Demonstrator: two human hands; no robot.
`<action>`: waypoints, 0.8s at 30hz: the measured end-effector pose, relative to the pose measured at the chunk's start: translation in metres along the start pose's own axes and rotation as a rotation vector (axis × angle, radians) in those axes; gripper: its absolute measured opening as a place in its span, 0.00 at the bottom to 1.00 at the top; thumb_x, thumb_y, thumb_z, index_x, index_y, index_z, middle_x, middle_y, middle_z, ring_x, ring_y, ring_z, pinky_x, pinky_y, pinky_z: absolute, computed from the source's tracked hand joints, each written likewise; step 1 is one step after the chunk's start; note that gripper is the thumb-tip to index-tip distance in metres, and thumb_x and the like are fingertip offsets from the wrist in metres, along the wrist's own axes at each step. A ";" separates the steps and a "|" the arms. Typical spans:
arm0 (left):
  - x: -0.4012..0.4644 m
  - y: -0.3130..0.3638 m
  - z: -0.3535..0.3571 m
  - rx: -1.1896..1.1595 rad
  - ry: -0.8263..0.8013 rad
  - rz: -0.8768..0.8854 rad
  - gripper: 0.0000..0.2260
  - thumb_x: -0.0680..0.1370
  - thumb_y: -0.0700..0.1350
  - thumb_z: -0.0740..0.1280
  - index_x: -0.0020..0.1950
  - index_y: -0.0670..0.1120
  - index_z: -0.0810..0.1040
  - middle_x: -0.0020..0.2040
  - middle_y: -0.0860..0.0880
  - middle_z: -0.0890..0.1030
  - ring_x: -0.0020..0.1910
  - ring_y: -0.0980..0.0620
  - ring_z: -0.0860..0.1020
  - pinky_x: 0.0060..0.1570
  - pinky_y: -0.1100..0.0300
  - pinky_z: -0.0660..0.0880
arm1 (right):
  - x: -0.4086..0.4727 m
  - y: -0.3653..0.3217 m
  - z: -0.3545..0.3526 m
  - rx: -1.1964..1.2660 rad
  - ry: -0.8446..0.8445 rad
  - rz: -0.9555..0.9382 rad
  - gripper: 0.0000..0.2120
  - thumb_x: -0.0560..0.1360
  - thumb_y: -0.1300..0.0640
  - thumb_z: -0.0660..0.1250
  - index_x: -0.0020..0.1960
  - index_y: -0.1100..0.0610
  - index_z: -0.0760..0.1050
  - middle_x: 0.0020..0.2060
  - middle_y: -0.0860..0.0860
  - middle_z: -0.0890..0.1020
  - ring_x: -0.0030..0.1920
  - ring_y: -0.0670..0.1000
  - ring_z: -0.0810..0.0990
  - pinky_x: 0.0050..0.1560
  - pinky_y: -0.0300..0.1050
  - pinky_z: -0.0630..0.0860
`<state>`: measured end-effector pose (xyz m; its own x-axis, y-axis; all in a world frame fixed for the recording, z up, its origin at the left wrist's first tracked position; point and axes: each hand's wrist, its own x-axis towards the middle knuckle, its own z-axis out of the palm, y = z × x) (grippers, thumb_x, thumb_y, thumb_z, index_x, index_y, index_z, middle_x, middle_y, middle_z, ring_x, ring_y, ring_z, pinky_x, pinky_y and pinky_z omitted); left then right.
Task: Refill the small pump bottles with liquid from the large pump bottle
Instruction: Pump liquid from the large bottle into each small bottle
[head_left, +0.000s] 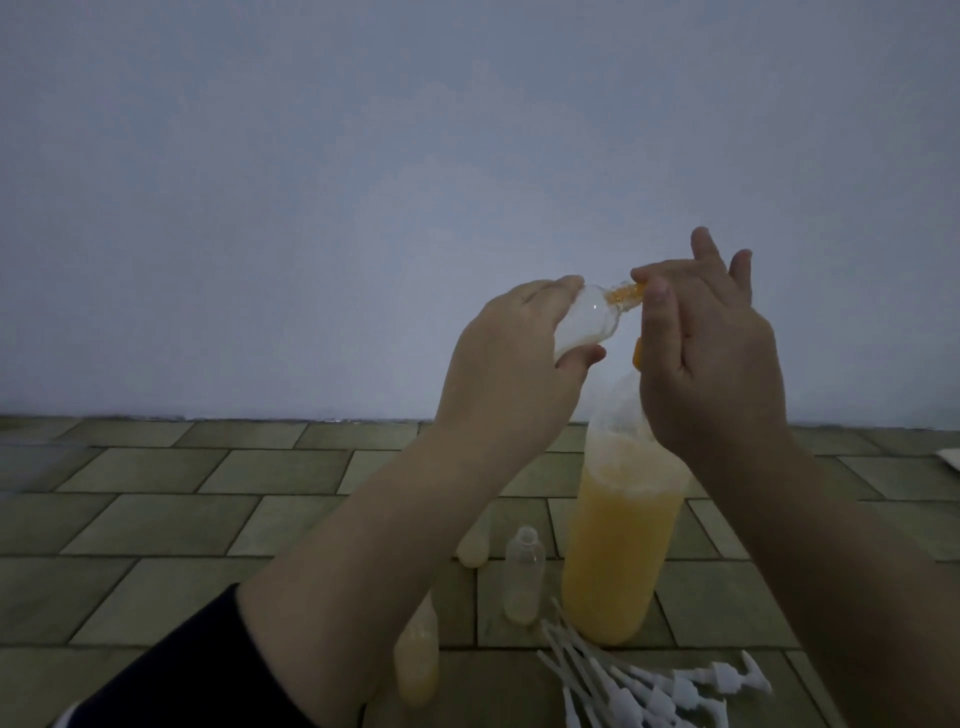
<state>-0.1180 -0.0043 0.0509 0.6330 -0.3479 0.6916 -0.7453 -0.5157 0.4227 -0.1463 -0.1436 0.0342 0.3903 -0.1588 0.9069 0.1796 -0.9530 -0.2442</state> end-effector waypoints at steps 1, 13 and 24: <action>0.001 0.001 0.000 -0.003 0.005 0.002 0.24 0.75 0.50 0.69 0.70 0.47 0.69 0.67 0.51 0.74 0.63 0.53 0.73 0.65 0.58 0.70 | 0.001 0.000 0.001 0.004 0.021 -0.003 0.22 0.81 0.52 0.47 0.56 0.61 0.77 0.58 0.56 0.79 0.69 0.45 0.59 0.73 0.38 0.45; -0.002 -0.002 0.003 -0.021 -0.013 -0.019 0.24 0.75 0.49 0.69 0.70 0.47 0.70 0.67 0.51 0.74 0.63 0.52 0.73 0.65 0.59 0.68 | -0.004 0.000 0.002 -0.027 -0.031 0.022 0.25 0.80 0.48 0.45 0.59 0.60 0.76 0.61 0.55 0.78 0.72 0.47 0.58 0.73 0.37 0.43; -0.005 -0.003 0.011 -0.032 -0.031 -0.028 0.24 0.76 0.49 0.68 0.71 0.47 0.69 0.67 0.51 0.74 0.64 0.52 0.72 0.65 0.58 0.67 | -0.011 0.008 0.006 -0.020 -0.028 0.035 0.24 0.80 0.51 0.46 0.62 0.62 0.75 0.62 0.56 0.77 0.73 0.48 0.59 0.74 0.42 0.51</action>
<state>-0.1168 -0.0093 0.0401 0.6596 -0.3580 0.6609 -0.7331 -0.5007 0.4603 -0.1437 -0.1481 0.0197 0.4216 -0.1853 0.8877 0.1468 -0.9520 -0.2685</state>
